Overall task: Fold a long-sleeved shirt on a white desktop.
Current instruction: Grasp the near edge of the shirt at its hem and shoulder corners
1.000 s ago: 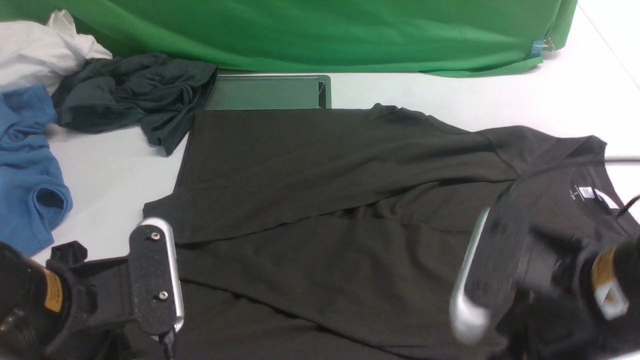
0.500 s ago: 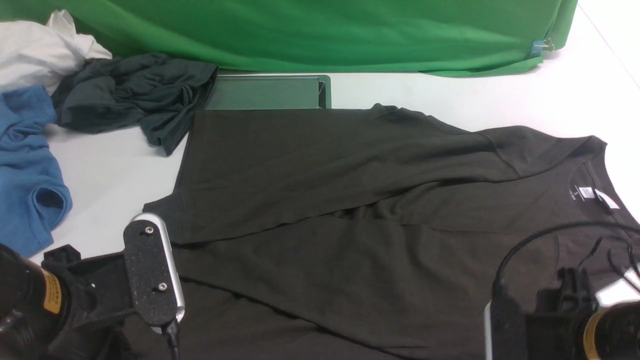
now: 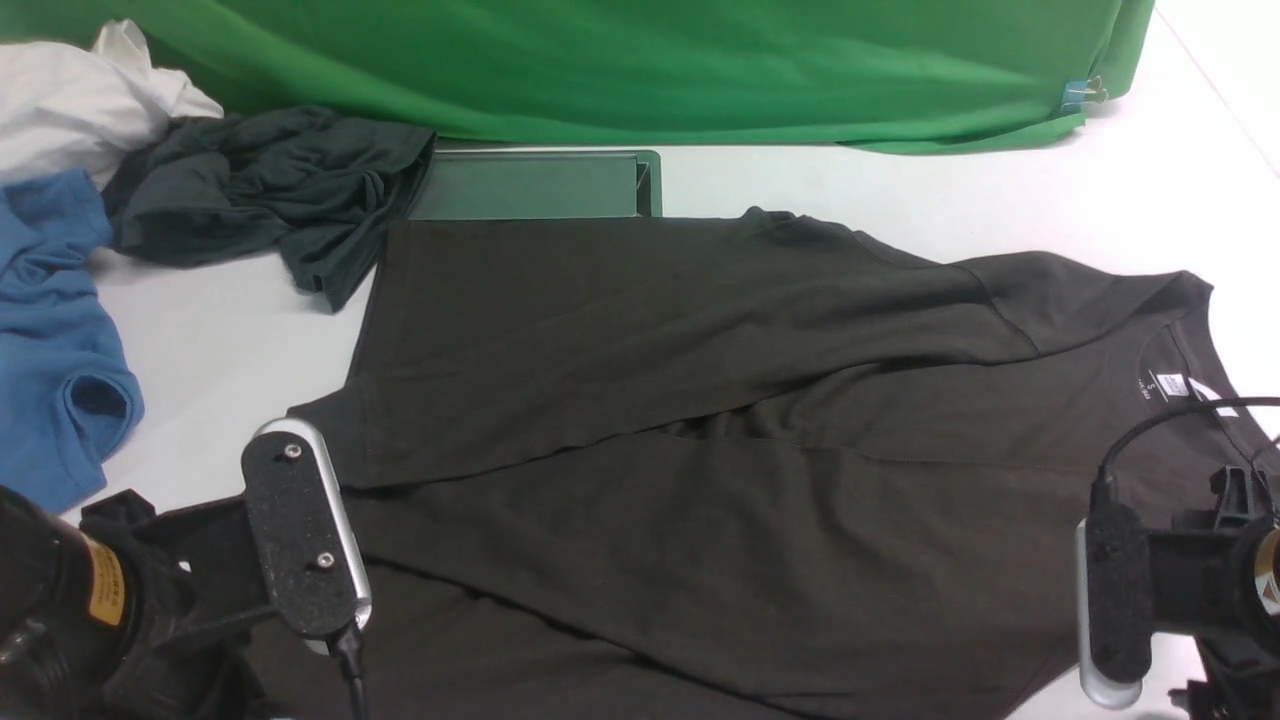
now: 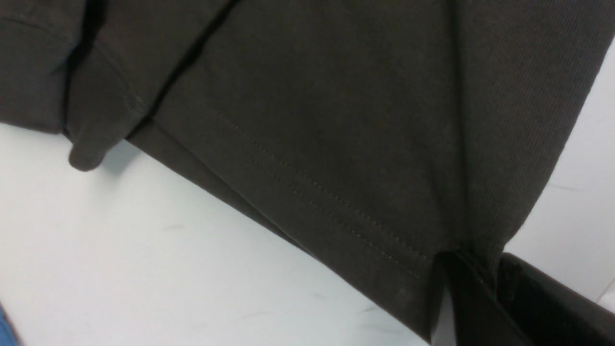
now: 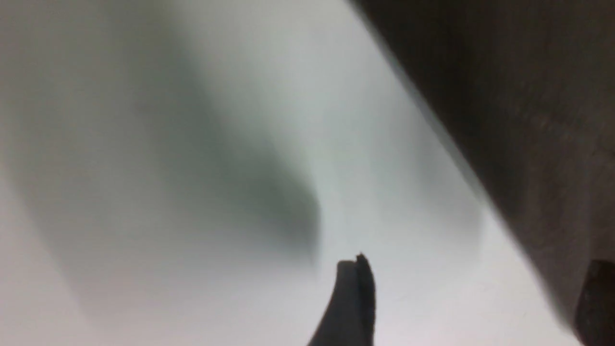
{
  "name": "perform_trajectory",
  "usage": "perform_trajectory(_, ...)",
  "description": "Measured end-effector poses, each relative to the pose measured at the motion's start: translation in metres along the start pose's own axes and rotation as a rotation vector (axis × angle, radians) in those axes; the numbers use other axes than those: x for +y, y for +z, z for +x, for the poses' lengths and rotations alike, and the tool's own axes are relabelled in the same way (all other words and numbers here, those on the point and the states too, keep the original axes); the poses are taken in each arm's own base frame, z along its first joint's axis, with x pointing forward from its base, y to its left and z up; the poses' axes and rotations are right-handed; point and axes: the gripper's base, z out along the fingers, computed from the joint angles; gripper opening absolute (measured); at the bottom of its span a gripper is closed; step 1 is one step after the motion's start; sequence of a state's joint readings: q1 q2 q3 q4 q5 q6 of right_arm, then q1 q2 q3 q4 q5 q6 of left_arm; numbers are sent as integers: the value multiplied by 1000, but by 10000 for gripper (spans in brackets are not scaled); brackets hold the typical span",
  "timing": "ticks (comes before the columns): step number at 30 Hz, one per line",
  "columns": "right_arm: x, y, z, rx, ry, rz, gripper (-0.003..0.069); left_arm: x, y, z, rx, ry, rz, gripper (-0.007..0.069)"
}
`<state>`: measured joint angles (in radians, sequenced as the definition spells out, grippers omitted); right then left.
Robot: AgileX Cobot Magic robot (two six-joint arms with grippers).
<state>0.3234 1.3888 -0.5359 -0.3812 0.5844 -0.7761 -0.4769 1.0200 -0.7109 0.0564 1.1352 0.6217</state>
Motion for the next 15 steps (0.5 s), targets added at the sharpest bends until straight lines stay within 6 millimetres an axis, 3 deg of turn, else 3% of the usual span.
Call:
perform_trajectory(9,-13,20,-14,-84,-135,74,547,0,0,0,1,0,0,38)
perform_trajectory(14,-16,27,-17,-79,-202,62,340,0,0,0,2,4,0,38)
perform_trajectory(15,-16,27,-17,-79,-204,62,330,0,0,0,2,4,0,38)
